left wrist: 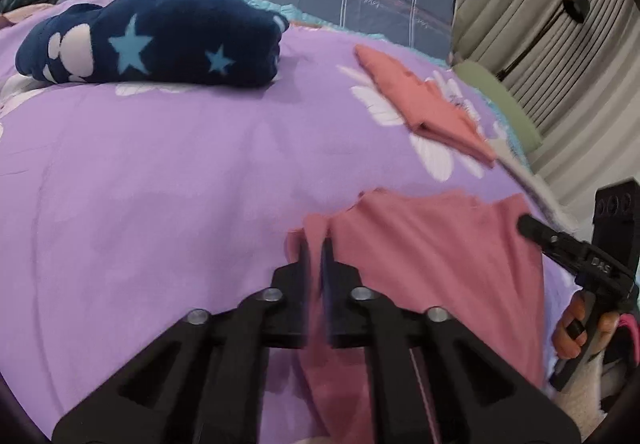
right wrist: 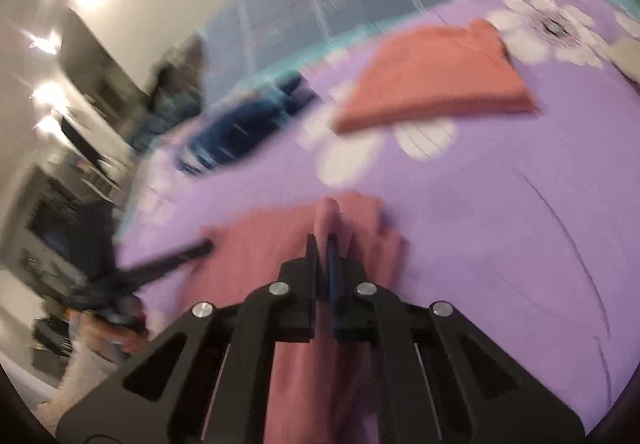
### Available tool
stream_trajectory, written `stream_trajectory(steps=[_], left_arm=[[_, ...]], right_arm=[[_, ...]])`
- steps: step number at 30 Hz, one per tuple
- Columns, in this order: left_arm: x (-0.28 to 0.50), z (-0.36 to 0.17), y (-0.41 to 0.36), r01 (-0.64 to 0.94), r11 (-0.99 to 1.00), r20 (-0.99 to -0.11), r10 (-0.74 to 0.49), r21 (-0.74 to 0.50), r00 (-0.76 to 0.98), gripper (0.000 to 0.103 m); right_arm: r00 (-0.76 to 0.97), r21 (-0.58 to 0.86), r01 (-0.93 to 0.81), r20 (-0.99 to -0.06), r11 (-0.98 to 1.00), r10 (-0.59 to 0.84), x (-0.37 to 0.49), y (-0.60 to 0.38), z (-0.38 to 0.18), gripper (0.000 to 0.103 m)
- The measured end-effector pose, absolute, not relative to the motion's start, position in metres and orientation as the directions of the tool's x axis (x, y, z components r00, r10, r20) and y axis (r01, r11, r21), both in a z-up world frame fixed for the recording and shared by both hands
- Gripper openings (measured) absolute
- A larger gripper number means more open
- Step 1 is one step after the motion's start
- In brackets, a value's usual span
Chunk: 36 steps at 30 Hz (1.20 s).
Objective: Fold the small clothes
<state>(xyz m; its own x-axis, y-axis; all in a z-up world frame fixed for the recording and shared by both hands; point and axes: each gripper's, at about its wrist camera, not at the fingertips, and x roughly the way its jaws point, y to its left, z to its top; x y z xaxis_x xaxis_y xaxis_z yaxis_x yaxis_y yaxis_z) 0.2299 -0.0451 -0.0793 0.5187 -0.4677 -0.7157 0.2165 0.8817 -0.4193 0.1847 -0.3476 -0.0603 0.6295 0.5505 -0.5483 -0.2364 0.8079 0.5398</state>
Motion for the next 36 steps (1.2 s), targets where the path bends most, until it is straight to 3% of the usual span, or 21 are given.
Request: stream_trajectory(steps=[2,3,6,8,9,11,13,17,21,23,24,25,29,33,36], left_arm=[[0.222,-0.070,-0.036,0.230,0.869,-0.667,-0.485,-0.438,0.565,0.004],[0.217,-0.068,-0.033,0.229,0.878,-0.660,-0.470,-0.421,0.586,0.004],[0.219,-0.081,-0.032,0.212,0.910,-0.692,-0.409,-0.356,0.595,0.005],[0.225,-0.095,-0.032,0.176,0.923,-0.724,-0.379,-0.343,0.577,0.015],[0.225,-0.095,-0.027,0.165,0.915,-0.716,-0.393,-0.369,0.577,0.016],[0.221,-0.088,-0.019,0.131,0.909,-0.700,-0.392,-0.397,0.597,0.043],[0.210,-0.072,-0.020,0.156,0.909,-0.678,-0.394,-0.386,0.621,0.044],[0.168,-0.045,-0.038,0.315,0.869,-0.630,-0.494,-0.382,0.599,0.049],[0.131,-0.055,-0.079,0.417,0.849,-0.689,-0.514,-0.325,0.510,0.051],[0.111,-0.073,-0.096,0.448,0.856,-0.722,-0.478,-0.257,0.499,0.060],[0.102,-0.077,-0.103,0.468,0.862,-0.708,-0.454,-0.196,0.540,0.061],[0.094,-0.081,-0.113,0.489,0.863,-0.707,-0.424,-0.127,0.566,0.066],[0.089,-0.086,-0.134,0.532,0.846,-0.736,-0.380,-0.032,0.561,0.088],[0.078,-0.084,-0.146,0.526,0.846,-0.740,-0.298,0.088,0.603,0.088],[0.067,-0.070,-0.138,0.506,0.859,-0.723,-0.300,0.080,0.623,0.088]], right_arm=[[0.642,0.620,-0.339,-0.396,0.707,0.656,0.173,-0.357,-0.047,0.004],[0.646,0.629,-0.362,-0.363,0.688,0.671,0.171,-0.360,-0.045,0.004],[0.649,0.553,-0.274,-0.498,0.787,0.575,0.188,-0.361,-0.064,0.006],[0.626,0.520,-0.123,-0.620,0.845,0.473,0.203,-0.365,-0.094,0.010],[0.610,0.551,-0.090,-0.628,0.829,0.484,0.205,-0.368,-0.104,0.006],[0.625,0.590,-0.076,-0.600,0.804,0.499,0.198,-0.375,-0.101,0.009],[0.662,0.557,-0.106,-0.579,0.824,0.476,0.183,-0.374,-0.080,0.019],[0.635,0.550,-0.269,-0.516,0.791,0.575,0.143,-0.353,-0.049,0.019],[0.523,0.505,-0.416,-0.547,0.756,0.654,0.093,-0.312,-0.052,0.024],[0.508,0.394,-0.376,-0.669,0.838,0.543,0.074,-0.296,-0.076,0.024],[0.513,0.337,-0.350,-0.712,0.874,0.480,0.070,-0.292,-0.087,0.019],[0.524,0.290,-0.333,-0.735,0.897,0.432,0.064,-0.290,-0.098,0.013],[0.564,0.216,-0.310,-0.743,0.926,0.361,0.050,-0.282,-0.098,0.014],[0.582,0.168,-0.300,-0.748,0.939,0.319,0.045,-0.274,-0.100,0.014],[0.597,0.233,-0.247,-0.728,0.941,0.337,0.042,-0.286,-0.096,0.014]])
